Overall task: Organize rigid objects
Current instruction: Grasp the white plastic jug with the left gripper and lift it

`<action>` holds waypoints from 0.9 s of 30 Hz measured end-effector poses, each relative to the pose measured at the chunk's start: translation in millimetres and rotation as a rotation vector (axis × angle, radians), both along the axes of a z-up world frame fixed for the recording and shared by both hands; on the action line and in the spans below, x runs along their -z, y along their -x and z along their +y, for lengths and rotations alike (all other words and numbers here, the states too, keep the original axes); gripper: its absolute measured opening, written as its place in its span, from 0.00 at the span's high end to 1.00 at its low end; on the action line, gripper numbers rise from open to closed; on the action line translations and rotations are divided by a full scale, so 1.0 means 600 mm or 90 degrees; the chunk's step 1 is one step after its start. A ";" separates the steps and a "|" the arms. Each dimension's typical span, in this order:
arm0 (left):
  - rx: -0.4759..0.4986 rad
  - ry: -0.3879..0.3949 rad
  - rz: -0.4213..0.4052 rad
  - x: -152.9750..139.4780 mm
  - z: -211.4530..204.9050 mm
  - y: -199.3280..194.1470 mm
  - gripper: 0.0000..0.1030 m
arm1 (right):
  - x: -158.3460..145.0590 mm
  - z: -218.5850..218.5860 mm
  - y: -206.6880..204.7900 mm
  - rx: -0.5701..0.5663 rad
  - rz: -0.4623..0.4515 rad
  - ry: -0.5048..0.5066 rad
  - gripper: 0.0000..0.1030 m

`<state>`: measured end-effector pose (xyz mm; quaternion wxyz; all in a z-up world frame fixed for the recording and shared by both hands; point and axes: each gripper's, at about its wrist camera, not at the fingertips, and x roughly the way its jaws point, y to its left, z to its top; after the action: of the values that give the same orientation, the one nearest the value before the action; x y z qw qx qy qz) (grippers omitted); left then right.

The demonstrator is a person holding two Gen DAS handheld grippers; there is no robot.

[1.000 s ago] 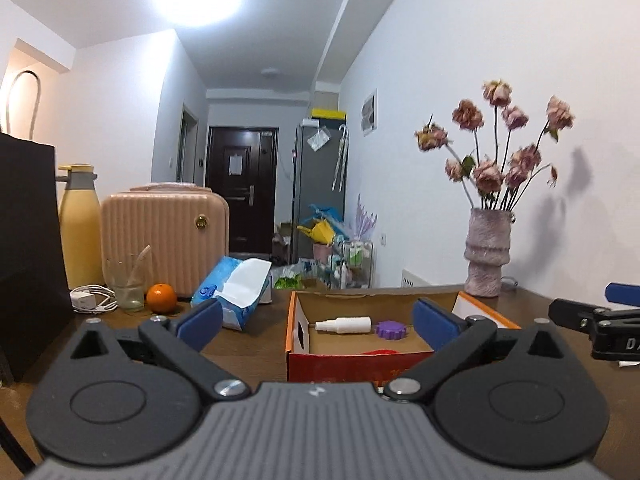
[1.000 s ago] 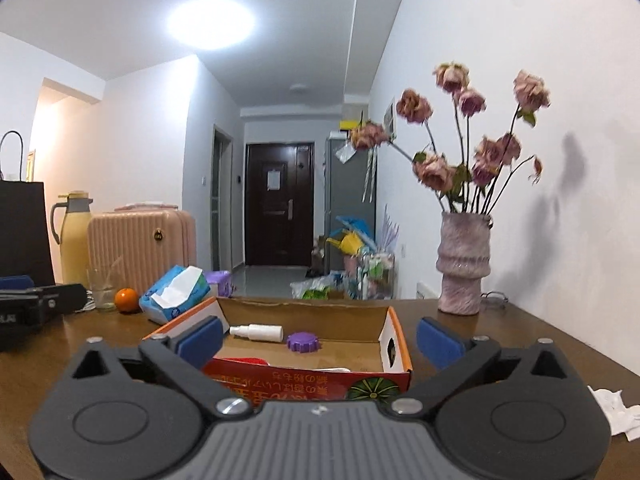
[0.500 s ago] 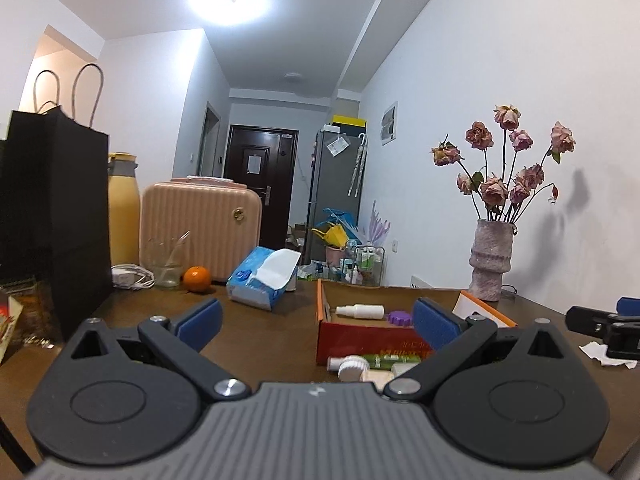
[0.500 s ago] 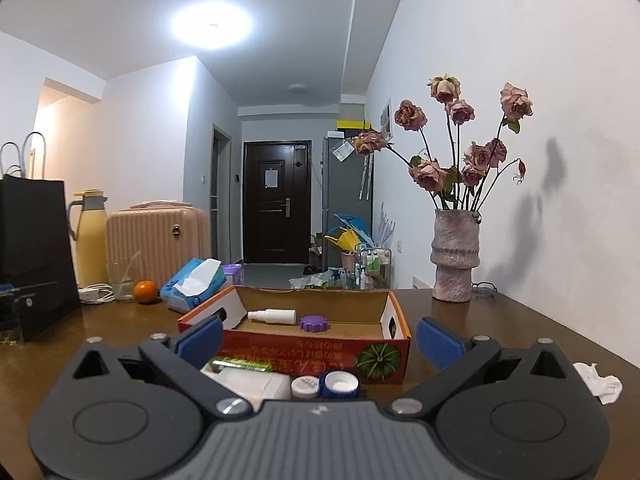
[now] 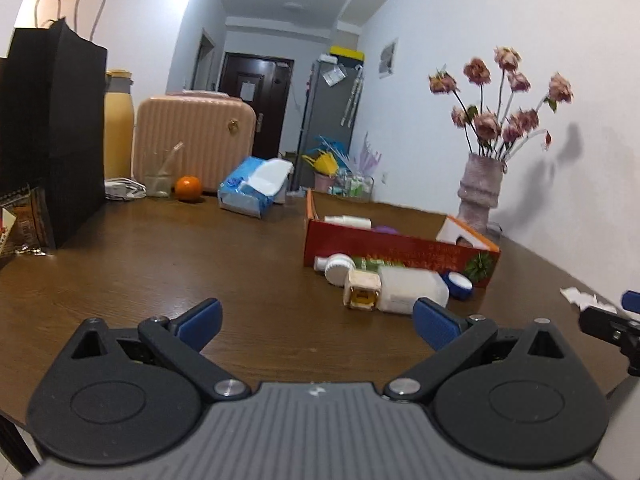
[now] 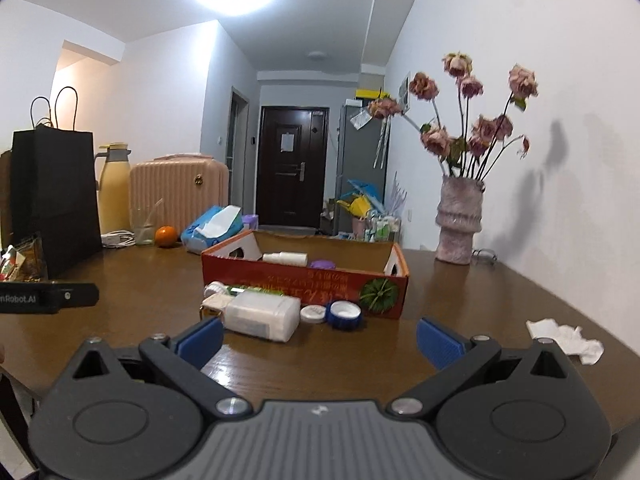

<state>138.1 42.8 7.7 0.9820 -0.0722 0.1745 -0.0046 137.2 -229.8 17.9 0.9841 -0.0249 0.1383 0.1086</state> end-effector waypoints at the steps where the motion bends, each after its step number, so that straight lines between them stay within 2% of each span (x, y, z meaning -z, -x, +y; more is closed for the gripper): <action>1: 0.005 -0.001 0.009 0.004 -0.001 -0.005 0.00 | 0.004 0.002 -0.008 -0.004 0.005 0.000 0.00; 7: 0.027 -0.011 0.079 0.037 -0.014 -0.052 0.00 | 0.029 0.021 -0.056 -0.024 0.041 -0.001 0.04; 12: 0.040 0.007 0.089 0.040 -0.020 -0.094 0.00 | 0.043 0.022 -0.105 -0.031 0.074 -0.020 0.12; 15: 0.087 0.036 0.094 0.033 -0.031 -0.128 0.18 | 0.047 0.016 -0.137 -0.034 0.095 -0.051 0.18; 17: 0.111 0.040 0.099 0.035 -0.045 -0.158 0.38 | 0.050 0.014 -0.161 -0.037 0.110 -0.073 0.23; 19: 0.127 0.045 0.099 0.036 -0.059 -0.185 0.46 | 0.053 0.013 -0.186 -0.039 0.124 -0.095 0.33; 22: 0.158 0.070 0.095 0.034 -0.073 -0.230 0.51 | 0.055 0.011 -0.225 -0.047 0.142 -0.126 0.40; 26: 0.170 0.102 0.112 0.038 -0.085 -0.287 0.51 | 0.062 0.010 -0.277 -0.056 0.161 -0.166 0.42; 27: 0.169 0.110 0.118 0.040 -0.084 -0.299 0.52 | 0.065 0.011 -0.291 -0.056 0.167 -0.171 0.46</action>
<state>317.4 -7.6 -16.3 0.9425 -0.1329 0.2715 -0.1422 311.6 -223.1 -21.1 0.9465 0.1147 0.2482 0.1714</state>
